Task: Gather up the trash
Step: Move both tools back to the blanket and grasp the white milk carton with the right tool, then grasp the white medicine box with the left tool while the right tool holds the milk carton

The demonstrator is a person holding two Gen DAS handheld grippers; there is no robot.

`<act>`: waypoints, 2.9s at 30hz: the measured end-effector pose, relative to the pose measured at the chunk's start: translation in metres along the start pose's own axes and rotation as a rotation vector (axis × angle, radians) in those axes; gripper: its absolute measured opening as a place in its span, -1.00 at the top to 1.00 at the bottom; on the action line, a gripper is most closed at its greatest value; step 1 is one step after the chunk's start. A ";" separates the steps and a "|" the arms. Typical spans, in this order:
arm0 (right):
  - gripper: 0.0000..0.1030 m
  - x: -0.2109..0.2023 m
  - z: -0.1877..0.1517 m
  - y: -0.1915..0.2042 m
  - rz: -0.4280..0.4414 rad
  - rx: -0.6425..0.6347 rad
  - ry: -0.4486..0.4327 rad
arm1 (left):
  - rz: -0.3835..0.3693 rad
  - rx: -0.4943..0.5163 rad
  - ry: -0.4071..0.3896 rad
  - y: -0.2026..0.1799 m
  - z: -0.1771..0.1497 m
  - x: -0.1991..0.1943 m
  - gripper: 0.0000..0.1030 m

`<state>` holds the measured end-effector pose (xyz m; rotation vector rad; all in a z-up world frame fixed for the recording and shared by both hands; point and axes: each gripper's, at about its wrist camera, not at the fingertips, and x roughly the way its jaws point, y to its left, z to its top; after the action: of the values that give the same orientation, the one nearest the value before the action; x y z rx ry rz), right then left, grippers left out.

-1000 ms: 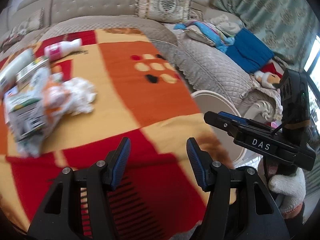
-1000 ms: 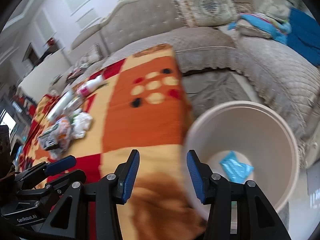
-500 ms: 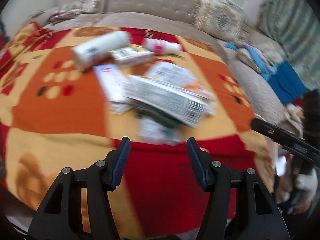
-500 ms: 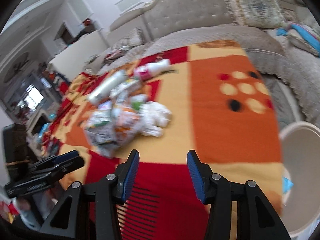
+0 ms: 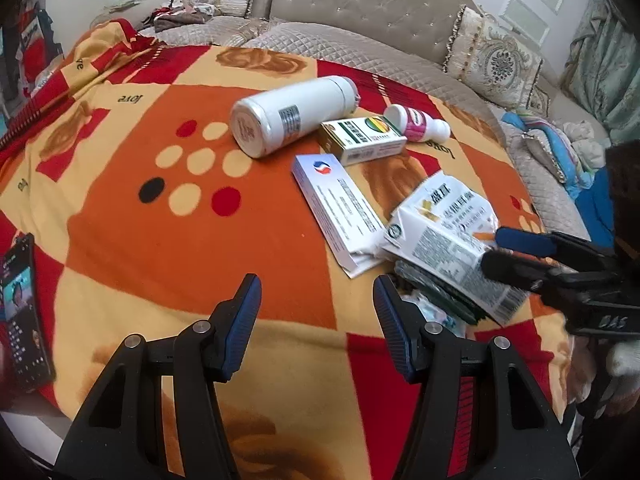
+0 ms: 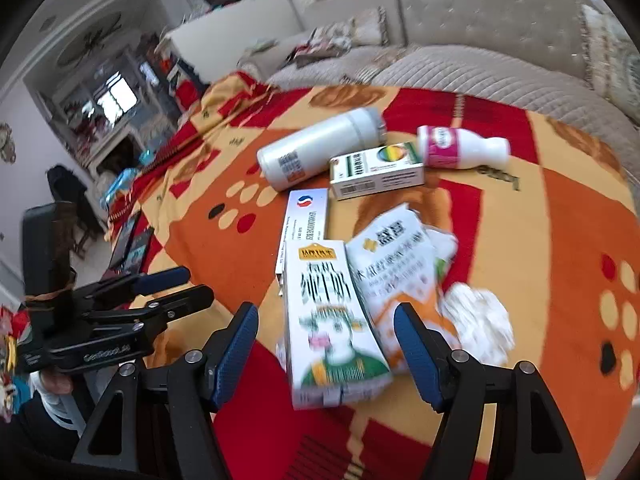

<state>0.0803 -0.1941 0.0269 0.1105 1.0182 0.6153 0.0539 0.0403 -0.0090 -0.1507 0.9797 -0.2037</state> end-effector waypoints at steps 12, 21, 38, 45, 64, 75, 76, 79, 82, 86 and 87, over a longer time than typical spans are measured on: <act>-0.08 0.031 -0.008 -0.006 0.006 0.001 0.053 | 0.006 -0.077 0.030 0.007 0.021 0.030 -0.10; -0.06 -0.047 -0.053 -0.030 0.018 0.128 -0.134 | 0.023 -0.156 0.025 -0.008 0.056 0.083 -0.17; -0.06 -0.060 -0.092 -0.046 -0.045 0.196 -0.154 | 0.086 -0.090 0.052 -0.009 0.044 0.091 -0.01; -0.06 -0.058 -0.094 -0.040 -0.057 0.193 -0.160 | 0.074 -0.063 0.038 -0.009 0.021 0.061 -0.01; -0.06 -0.052 -0.113 -0.051 -0.258 0.217 -0.147 | 0.063 0.005 0.010 -0.018 -0.010 0.026 0.01; -0.06 -0.028 -0.117 -0.042 -0.298 0.159 -0.053 | 0.048 0.000 0.051 -0.018 -0.017 0.041 0.00; -0.06 -0.028 -0.117 -0.042 -0.298 0.160 -0.054 | 0.044 -0.008 0.056 -0.016 -0.017 0.043 -0.01; -0.09 -0.029 -0.116 -0.045 -0.289 0.182 -0.058 | 0.040 -0.013 0.076 -0.013 -0.018 0.050 -0.02; -0.22 -0.027 -0.115 -0.046 -0.293 0.186 -0.056 | 0.042 -0.019 0.074 -0.012 -0.019 0.054 -0.02; -0.22 -0.026 -0.114 -0.052 -0.256 0.220 -0.060 | 0.048 -0.019 0.065 -0.012 -0.019 0.055 -0.01; -0.22 -0.025 -0.114 -0.053 -0.254 0.221 -0.061 | 0.051 -0.017 0.062 -0.013 -0.020 0.054 -0.01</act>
<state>0.0000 -0.2731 -0.0337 0.1900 1.0193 0.2659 0.0652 0.0140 -0.0611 -0.1351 1.0460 -0.1540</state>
